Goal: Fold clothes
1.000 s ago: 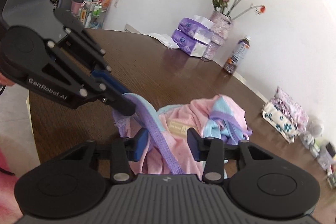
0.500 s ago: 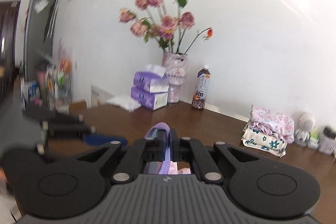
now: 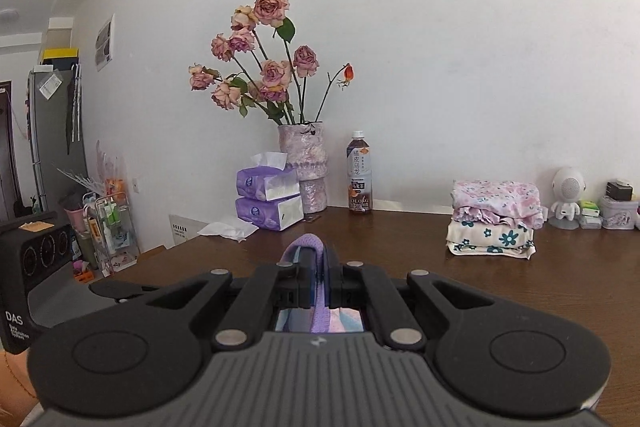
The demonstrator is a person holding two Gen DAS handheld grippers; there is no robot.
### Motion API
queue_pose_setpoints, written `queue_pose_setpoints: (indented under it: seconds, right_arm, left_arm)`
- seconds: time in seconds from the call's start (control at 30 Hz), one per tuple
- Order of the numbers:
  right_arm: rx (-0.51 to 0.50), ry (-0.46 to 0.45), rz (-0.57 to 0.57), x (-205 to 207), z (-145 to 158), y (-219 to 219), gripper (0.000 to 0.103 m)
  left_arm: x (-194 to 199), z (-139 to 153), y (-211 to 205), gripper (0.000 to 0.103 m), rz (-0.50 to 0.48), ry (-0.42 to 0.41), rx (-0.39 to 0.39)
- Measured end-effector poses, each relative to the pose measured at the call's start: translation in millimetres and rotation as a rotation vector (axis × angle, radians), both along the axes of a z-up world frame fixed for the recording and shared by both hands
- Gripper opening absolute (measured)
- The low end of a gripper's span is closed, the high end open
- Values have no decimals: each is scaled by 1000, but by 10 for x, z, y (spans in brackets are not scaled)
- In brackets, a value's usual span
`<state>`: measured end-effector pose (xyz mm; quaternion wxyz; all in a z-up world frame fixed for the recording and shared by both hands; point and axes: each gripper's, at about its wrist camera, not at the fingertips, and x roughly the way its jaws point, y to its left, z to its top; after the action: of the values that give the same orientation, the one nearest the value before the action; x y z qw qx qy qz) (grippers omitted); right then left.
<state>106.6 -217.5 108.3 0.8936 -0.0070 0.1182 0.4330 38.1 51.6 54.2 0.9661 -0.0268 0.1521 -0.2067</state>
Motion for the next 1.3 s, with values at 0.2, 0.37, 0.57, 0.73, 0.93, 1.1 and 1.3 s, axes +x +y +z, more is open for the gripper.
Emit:
queue_pose_setpoints:
  seconds: [0.2, 0.37, 0.57, 0.73, 0.93, 1.1, 1.3]
  right_arm:
    - [-29, 53, -137, 19, -241, -298, 3]
    - [-186, 107, -212, -3, -605, -365, 7]
    - [-356, -62, -184, -289, -758, -154, 37]
    - [-480, -247, -165, -397, -709, 119, 37]
    - [-535, -310, -105, -420, -654, 293, 1]
    - [-411, -277, -145, -409, -539, 208, 1]
    - [-346, -272, -198, -460, -535, 128, 1]
  left_arm:
    - [185, -4, -273, 4, -84, -7, 110]
    - [220, -26, -528, 4, -53, -48, 221]
    - [85, -122, -859, 4, -63, -143, 409]
    - [-112, -191, -1065, 4, -76, -227, 564]
    - [-203, -264, -1062, 4, -60, -233, 644]
    - [-197, -284, -998, 11, -2, -194, 599]
    - [-241, -253, -941, 11, 21, -141, 511]
